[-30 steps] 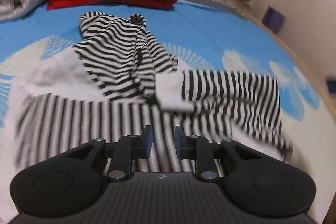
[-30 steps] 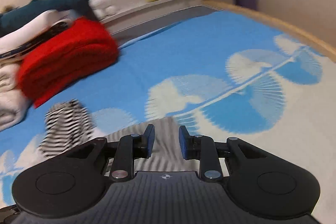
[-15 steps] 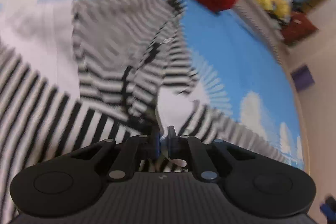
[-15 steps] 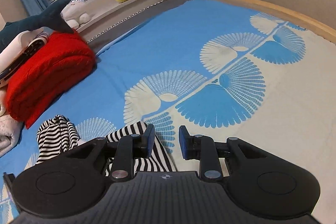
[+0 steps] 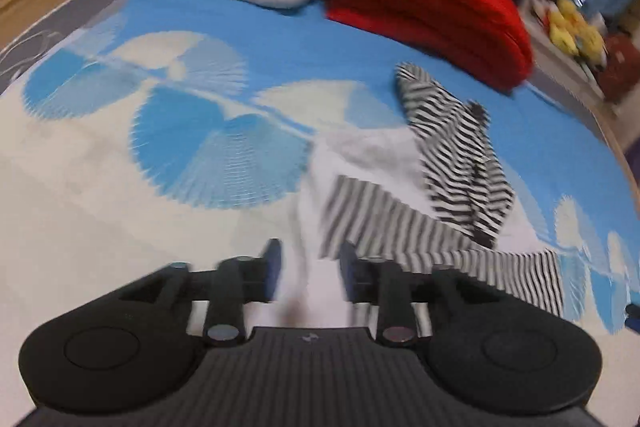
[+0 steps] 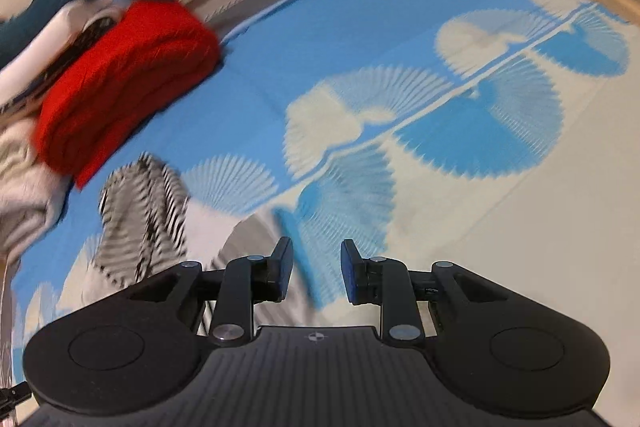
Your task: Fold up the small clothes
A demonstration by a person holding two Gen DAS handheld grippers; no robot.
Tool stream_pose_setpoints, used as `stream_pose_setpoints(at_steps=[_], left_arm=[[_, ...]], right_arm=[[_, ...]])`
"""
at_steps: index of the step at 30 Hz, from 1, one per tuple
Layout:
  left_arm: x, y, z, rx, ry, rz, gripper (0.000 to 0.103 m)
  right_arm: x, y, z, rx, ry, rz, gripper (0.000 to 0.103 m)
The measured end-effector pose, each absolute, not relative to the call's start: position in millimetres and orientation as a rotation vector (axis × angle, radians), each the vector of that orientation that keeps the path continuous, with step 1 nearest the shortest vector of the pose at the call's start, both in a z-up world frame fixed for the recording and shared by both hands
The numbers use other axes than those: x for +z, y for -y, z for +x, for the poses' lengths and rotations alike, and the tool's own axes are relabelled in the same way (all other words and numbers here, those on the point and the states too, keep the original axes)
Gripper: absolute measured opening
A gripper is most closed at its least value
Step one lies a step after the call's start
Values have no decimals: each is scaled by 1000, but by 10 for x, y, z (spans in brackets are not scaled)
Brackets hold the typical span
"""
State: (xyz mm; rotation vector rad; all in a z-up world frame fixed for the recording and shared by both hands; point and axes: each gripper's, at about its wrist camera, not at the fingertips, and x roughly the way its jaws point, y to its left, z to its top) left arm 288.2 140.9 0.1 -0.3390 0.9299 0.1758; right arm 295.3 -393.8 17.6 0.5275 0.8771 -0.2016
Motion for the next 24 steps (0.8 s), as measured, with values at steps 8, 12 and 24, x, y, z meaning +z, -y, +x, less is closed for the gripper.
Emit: stream_pose_setpoints(at_steps=[8,12,24], left_arm=[[-314,-1455,3170,62,-1042,-432,37],[-534,-1403,3261,45,-1104,-408,37],[-1033,-1301,3437,6,-1163,-348,11]], right_arm=[[-178,3365,3028,-77,-1039,583,27],[-484,3182,3050,-46,-1154,635,27],[-900,3391,2879,-201,-1250,624,10]])
